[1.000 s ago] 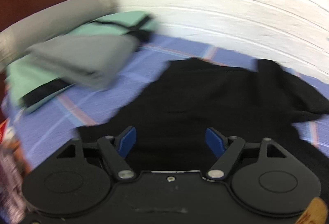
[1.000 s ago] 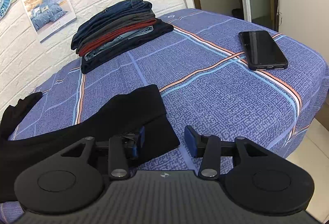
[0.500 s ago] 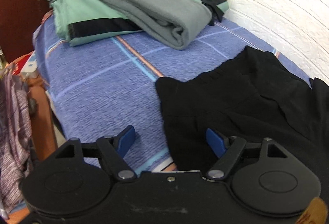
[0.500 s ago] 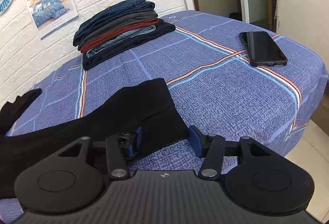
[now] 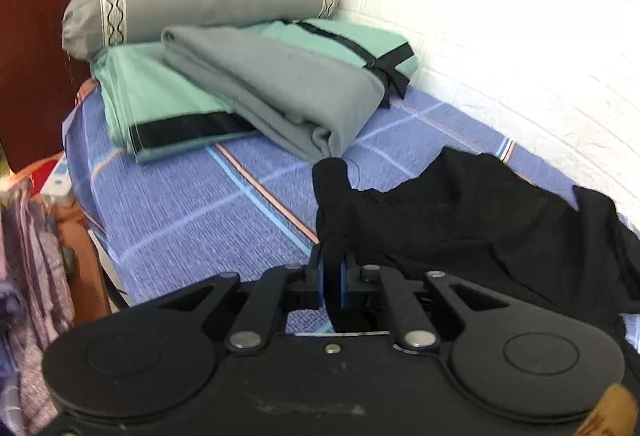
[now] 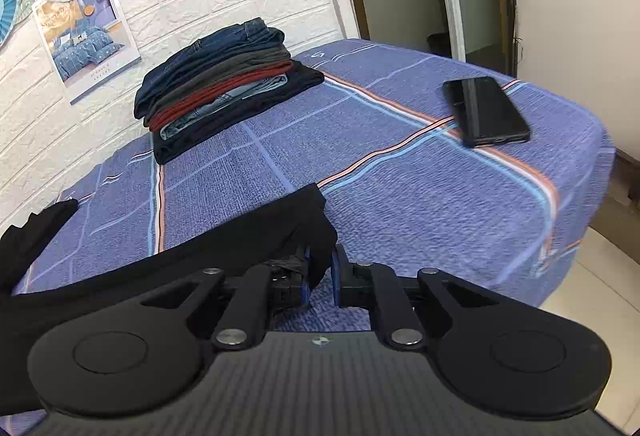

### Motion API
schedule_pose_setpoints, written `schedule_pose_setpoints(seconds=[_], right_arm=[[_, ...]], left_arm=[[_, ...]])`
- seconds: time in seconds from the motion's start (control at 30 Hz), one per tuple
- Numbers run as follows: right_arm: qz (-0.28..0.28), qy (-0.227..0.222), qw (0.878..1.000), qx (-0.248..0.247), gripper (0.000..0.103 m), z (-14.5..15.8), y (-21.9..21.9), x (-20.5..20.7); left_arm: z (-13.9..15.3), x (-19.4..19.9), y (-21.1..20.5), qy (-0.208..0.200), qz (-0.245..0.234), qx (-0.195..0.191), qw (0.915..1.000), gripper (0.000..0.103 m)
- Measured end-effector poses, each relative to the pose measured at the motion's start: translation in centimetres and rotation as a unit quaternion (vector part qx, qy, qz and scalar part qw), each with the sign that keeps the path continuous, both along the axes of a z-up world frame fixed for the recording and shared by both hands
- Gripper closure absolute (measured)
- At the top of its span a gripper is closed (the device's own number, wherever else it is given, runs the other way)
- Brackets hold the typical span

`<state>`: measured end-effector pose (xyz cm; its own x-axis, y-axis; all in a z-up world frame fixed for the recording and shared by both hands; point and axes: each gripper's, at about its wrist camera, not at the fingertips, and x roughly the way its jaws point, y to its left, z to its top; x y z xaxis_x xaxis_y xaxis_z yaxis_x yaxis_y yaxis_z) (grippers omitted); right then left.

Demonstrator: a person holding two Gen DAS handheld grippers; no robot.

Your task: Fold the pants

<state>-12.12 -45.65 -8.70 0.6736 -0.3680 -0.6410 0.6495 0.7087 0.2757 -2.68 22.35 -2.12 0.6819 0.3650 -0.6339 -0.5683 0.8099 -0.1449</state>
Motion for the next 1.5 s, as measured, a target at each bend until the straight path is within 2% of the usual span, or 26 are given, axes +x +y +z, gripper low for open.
schedule_pose_setpoints(seconds=[0.1,0.23,0.3,0.33,0.37,0.4,0.43,0.47,0.53,0.57,0.63,0.67,0.73,0.83,0.93,1.07,1.17,1.27,1.37,1.5], right_arm=[[0.006,0.009,1.000,-0.001,0.086,0.4,0.3,-0.5],[-0.009,0.035,0.999,0.030,0.086,-1.8,-0.3,-0.6],[-0.012,0.033,0.999,0.039,0.086,-2.6,-0.5,-0.7],[-0.008,0.034,0.999,0.038,0.084,-2.7,-0.6,-0.5],[-0.003,0.038,0.999,0.033,0.083,-2.6,-0.5,-0.2],[0.001,0.044,0.999,0.023,0.078,-2.4,-0.5,0.1],[0.006,0.052,0.999,0.013,0.067,-2.2,-0.3,0.3],[0.007,0.064,0.998,0.000,0.062,-1.9,-0.2,0.6],[-0.006,0.080,0.996,-0.029,0.047,-1.0,0.1,0.9],[-0.009,0.076,0.996,-0.040,0.046,-0.4,0.2,0.9],[-0.002,0.043,0.998,-0.055,0.039,1.3,0.5,1.3],[0.007,0.028,0.998,-0.060,0.036,2.1,0.7,1.8],[0.039,0.004,0.997,-0.064,0.028,3.3,1.3,3.3],[0.102,-0.033,0.993,-0.051,0.027,3.9,2.6,6.8],[0.166,-0.058,0.984,-0.017,0.027,3.4,4.4,11.0],[0.258,-0.069,0.964,0.009,0.027,3.0,8.4,17.2],[0.329,-0.068,0.942,0.017,0.027,3.2,11.8,21.3],[0.387,-0.060,0.920,0.009,0.027,3.5,14.9,24.7],[0.417,-0.053,0.907,0.003,0.027,3.1,16.9,27.9],[0.436,-0.041,0.897,0.070,0.027,1.4,18.5,31.7]], left_arm=[[-0.5,0.1,-0.5,0.015,0.000,0.013,0.9998,0.095],[-3.1,0.7,0.0,0.049,0.016,-0.005,0.9987,0.095],[-4.7,1.5,-0.3,0.075,0.005,0.001,0.9972,0.090],[-5.0,1.7,-0.7,0.073,0.003,0.024,0.9971,0.085],[-5.0,1.8,-1.2,0.077,-0.001,0.043,0.9960,0.073],[-5.0,2.0,-1.4,0.085,-0.002,0.054,0.9949,0.049],[-4.8,2.0,-1.4,0.092,0.001,0.055,0.9942,0.034],[-4.5,1.9,-1.1,0.094,0.005,0.041,0.9947,0.020],[-3.1,1.1,-0.4,0.071,0.015,0.012,0.9973,0.021],[-2.2,0.7,-0.3,0.056,0.019,0.010,0.9982,0.020],[-0.1,0.2,-0.4,0.027,0.016,0.018,0.9994,0.013],[0.9,0.0,-0.7,0.013,0.009,0.023,0.9996,0.005],[2.7,0.2,-1.4,-0.011,-0.013,0.037,0.9992,0.003],[3.8,1.9,-2.6,-0.023,-0.052,0.052,0.9970,0.002],[3.6,4.0,-3.9,-0.018,-0.086,0.055,0.9946,0.002],[2.9,7.0,-6.1,-0.009,-0.132,0.078,0.9881,0.002],[2.1,9.7,-6.9,0.003,-0.159,0.097,0.9825,0.002],[0.9,12.2,-6.1,0.012,-0.165,0.104,0.9806,0.002],[-0.2,14.5,-4.6,0.020,-0.167,0.093,0.9813,0.002],[-1.6,17.9,-2.3,0.027,-0.170,0.078,0.9820,0.004]])
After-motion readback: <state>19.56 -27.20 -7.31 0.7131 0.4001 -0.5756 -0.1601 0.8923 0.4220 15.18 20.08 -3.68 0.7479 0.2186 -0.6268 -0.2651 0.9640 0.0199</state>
